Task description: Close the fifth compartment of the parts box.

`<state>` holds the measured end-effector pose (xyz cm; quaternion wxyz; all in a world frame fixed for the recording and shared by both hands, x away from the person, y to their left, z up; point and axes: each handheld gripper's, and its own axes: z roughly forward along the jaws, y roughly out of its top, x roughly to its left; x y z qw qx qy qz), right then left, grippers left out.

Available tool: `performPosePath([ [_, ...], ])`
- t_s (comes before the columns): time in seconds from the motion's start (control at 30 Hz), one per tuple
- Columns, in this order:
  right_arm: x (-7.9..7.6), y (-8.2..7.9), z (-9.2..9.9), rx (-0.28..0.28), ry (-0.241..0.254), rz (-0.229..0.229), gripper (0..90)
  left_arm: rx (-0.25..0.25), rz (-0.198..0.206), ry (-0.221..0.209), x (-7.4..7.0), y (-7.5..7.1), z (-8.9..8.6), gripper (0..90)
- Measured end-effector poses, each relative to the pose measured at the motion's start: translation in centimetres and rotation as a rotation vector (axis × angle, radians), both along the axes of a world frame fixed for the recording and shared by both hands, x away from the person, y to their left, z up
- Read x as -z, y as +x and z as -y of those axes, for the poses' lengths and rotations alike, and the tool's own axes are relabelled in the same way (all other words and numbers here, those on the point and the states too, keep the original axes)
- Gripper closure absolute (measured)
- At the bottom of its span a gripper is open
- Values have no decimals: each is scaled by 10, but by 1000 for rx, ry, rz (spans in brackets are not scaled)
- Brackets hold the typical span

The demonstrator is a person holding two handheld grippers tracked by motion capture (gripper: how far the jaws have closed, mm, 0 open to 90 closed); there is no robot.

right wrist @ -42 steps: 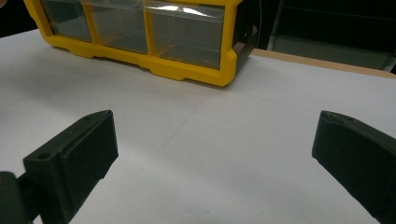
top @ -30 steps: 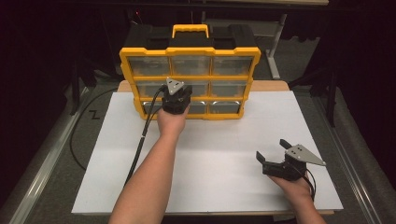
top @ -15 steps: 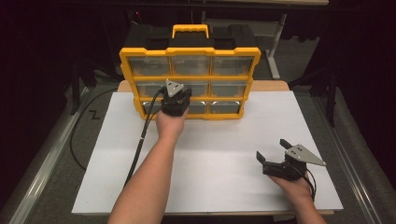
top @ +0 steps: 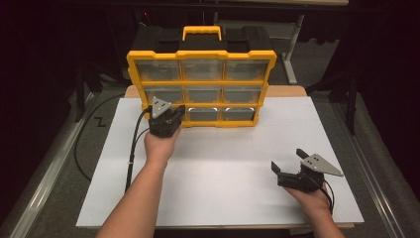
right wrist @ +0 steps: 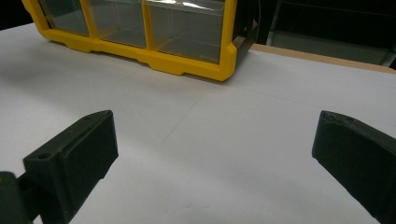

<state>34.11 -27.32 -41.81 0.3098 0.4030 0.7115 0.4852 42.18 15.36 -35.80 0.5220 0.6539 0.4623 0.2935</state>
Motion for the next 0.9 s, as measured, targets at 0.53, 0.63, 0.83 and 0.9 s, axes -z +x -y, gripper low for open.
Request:
performPosePath([
  [0.53, 0, -1, -1, -1, -12, 8, 17, 40, -69, 24, 55, -62, -44, 898],
  [0.63, -1, -2, 0, -1, -13, 10, 17, 50, -57, 26, 56, -79, -52, 898],
  [0.83, -1, -2, 1, 0, -10, 9, 17, 37, -14, 50, 67, -115, -69, 898],
  [0.9, -1, -3, 1, 2, -12, 11, 17, 49, -26, 29, 72, -122, -75, 897],
])
